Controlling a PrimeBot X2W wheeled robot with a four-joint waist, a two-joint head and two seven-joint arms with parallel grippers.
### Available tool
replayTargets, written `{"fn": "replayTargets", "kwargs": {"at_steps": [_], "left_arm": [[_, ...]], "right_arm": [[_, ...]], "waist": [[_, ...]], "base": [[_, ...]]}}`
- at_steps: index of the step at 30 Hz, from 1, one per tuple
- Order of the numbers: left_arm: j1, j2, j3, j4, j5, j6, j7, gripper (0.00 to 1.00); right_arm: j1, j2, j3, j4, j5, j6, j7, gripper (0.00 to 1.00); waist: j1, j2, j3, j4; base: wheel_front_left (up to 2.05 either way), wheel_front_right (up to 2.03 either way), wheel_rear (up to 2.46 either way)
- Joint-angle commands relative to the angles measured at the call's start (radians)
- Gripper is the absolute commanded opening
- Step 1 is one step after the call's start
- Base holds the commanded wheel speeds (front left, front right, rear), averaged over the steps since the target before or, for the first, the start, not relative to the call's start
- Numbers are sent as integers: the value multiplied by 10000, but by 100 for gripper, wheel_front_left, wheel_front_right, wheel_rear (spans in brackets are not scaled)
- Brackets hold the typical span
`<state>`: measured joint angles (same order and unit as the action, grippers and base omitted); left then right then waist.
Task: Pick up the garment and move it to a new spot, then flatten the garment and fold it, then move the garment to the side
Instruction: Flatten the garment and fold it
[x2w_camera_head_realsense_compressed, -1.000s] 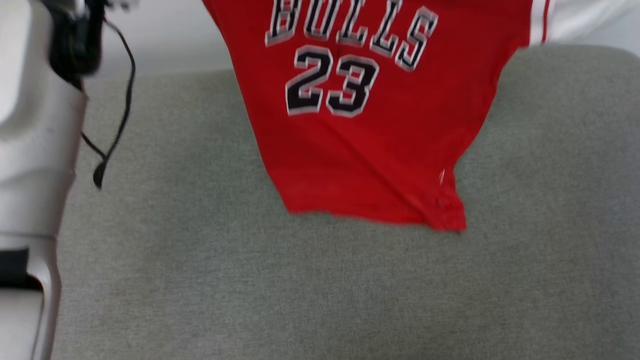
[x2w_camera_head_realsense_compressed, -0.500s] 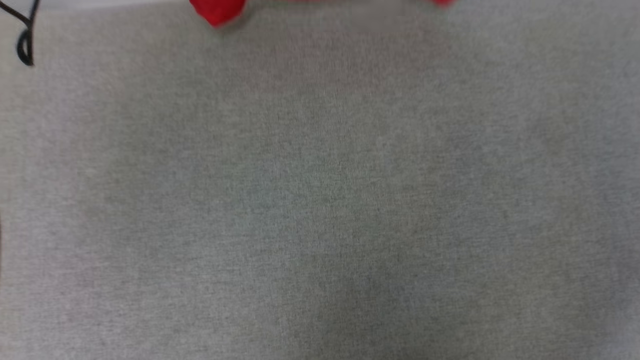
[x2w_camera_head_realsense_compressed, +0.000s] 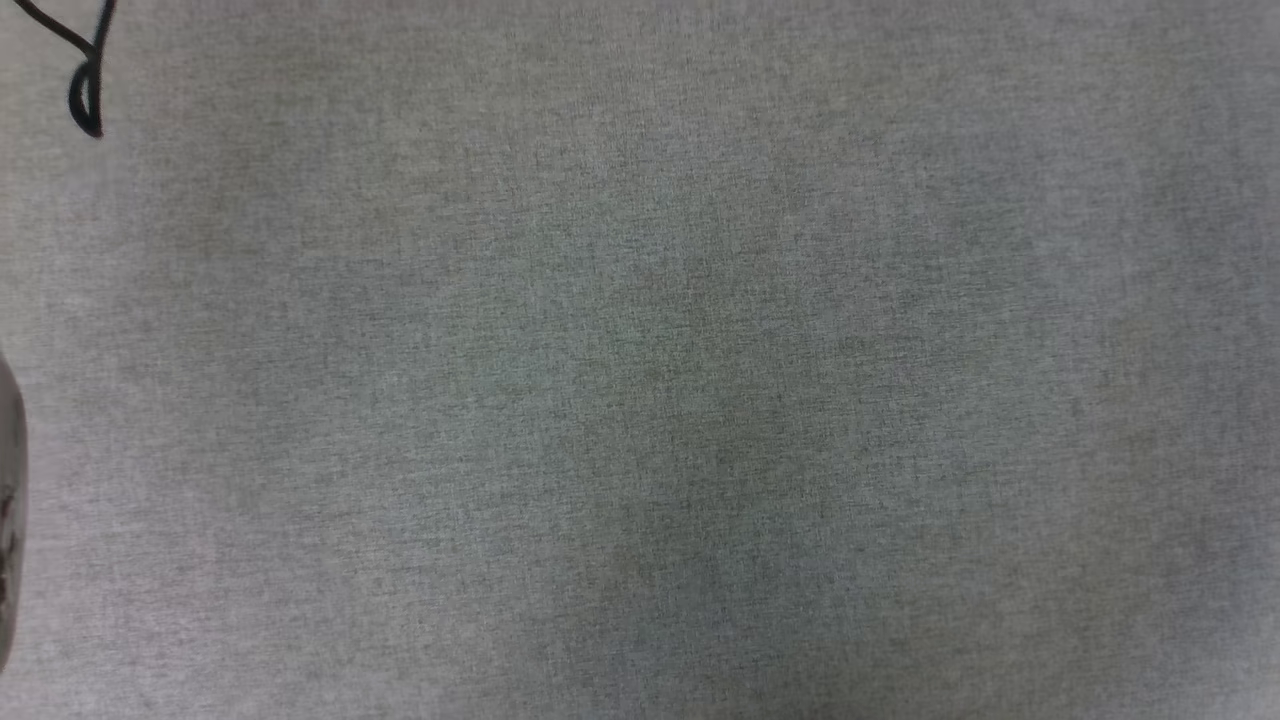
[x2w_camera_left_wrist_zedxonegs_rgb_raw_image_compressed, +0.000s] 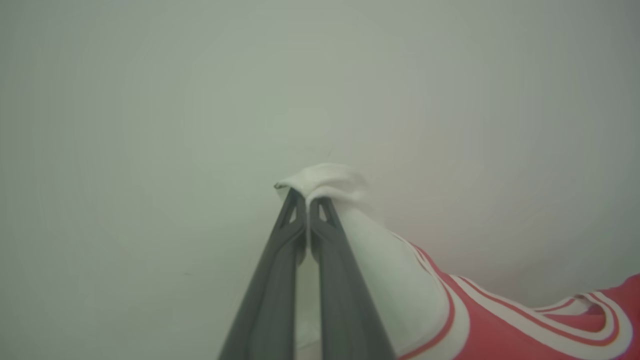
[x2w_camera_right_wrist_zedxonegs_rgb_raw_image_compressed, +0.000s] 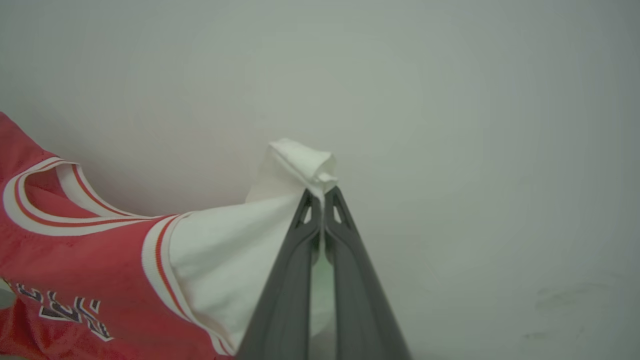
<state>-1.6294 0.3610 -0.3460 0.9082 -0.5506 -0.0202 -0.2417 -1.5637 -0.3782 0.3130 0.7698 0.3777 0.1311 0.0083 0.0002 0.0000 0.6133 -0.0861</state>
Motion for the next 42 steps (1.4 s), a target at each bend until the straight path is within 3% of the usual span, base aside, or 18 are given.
{"fn": "replayTargets", "kwargs": {"at_steps": [1, 10, 22, 31, 42], "left_arm": [[78, -59, 40, 209, -78, -97, -75, 0], [1145, -360, 194, 952, -468, -516, -194, 0], [5839, -354, 918, -386, -657, -613, -242, 0], [10657, -428, 1452, -2665, -512, 17, -235, 0], [15733, -283, 1622, -5485, -833, 1365, 334, 0]], "right_arm": [[-199, 81, 287, 304, 146, -6, -145, 0], [552, 79, 1509, 1259, 1303, -6, -524, 0], [4624, -1032, 2737, 8, 3184, -6, -1015, 0], [8338, -1275, 2513, -1357, 3682, -6, -1070, 0], [12961, -811, 689, -3141, 3290, -6, -509, 0]], "waist": [[-2, 0, 124, -15], [-2, 0, -551, 141], [-2, 0, -2970, 446], [-2, 0, -4427, 421], [-2, 0, -5736, 425]], "base": [[0, 0, 0], [0, 0, 0], [0, 0, 0], [0, 0, 0], [0, 0, 0]]}}
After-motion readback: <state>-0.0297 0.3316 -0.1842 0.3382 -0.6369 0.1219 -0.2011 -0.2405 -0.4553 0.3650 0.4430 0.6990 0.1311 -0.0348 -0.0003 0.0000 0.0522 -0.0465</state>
